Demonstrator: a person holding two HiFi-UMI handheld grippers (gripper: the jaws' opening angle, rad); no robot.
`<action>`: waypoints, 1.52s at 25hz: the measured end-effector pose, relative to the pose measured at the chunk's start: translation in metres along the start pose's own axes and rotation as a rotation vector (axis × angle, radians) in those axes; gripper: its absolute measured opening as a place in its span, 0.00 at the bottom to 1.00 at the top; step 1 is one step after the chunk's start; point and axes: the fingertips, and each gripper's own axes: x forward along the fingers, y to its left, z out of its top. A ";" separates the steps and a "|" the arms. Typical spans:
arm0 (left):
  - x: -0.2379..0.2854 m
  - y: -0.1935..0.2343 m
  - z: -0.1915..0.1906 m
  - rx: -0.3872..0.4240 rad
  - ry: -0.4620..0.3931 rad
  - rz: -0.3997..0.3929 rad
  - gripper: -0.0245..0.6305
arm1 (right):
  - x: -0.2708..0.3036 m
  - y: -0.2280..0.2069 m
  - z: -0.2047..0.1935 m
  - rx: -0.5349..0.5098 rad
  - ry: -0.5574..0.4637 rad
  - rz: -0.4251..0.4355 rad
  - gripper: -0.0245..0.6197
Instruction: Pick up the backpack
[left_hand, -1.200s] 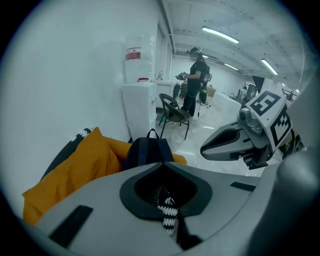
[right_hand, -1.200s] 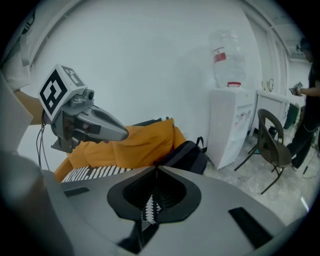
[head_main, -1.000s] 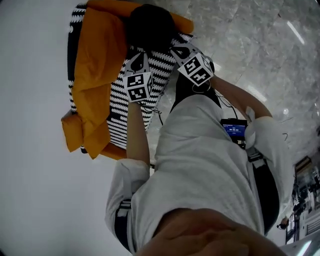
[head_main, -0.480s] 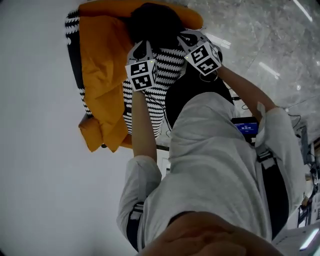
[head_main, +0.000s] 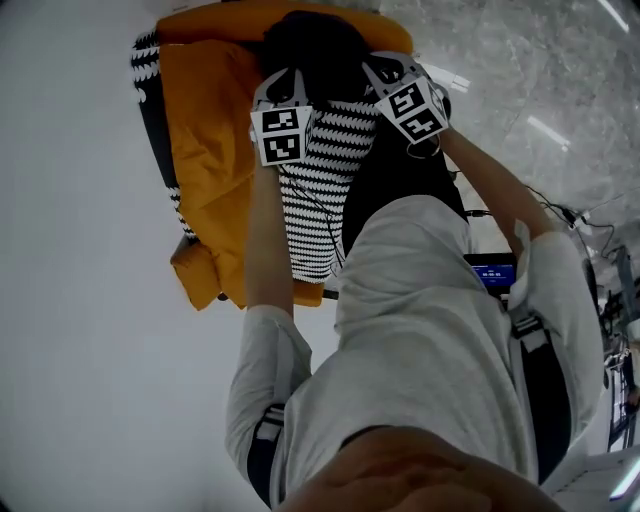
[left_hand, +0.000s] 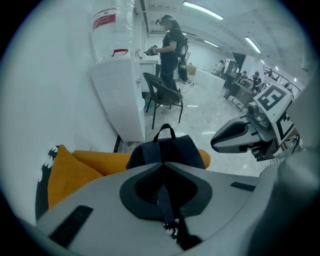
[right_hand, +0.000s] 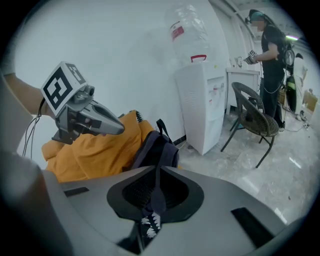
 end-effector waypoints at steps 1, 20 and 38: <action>0.005 0.002 0.002 0.000 0.002 -0.003 0.06 | 0.001 -0.002 -0.001 0.013 0.000 -0.001 0.10; 0.077 0.022 0.007 -0.019 0.091 -0.155 0.35 | 0.038 -0.017 0.001 0.174 0.015 -0.067 0.25; 0.130 0.021 0.005 -0.063 0.129 -0.151 0.39 | 0.065 -0.046 0.003 0.171 0.052 -0.163 0.33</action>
